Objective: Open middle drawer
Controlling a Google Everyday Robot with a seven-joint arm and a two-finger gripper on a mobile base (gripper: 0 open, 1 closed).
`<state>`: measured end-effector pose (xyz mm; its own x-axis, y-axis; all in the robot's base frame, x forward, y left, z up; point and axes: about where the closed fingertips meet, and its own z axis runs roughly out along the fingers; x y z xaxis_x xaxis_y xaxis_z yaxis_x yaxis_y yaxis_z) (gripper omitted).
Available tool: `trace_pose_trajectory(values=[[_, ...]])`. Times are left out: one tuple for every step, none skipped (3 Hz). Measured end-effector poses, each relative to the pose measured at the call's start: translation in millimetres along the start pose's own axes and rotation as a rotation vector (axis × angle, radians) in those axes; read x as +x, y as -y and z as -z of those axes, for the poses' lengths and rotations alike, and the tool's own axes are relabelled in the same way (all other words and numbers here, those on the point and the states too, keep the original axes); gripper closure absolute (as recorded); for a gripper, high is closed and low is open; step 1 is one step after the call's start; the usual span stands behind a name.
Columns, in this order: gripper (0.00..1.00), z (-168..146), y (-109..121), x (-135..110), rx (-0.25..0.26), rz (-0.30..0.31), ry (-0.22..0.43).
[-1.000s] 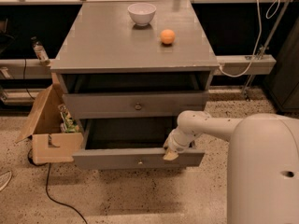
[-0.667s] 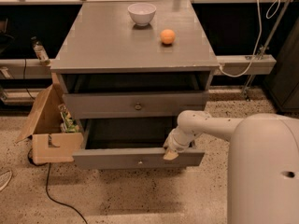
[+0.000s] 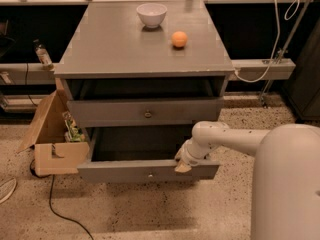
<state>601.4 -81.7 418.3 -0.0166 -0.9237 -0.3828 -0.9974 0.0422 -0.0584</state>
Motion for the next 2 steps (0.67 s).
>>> trace_pose_trajectory(values=[[0.82, 0.0, 0.0, 0.0, 0.0, 0.0, 0.0], [0.58, 0.0, 0.0, 0.0, 0.0, 0.0, 0.0]])
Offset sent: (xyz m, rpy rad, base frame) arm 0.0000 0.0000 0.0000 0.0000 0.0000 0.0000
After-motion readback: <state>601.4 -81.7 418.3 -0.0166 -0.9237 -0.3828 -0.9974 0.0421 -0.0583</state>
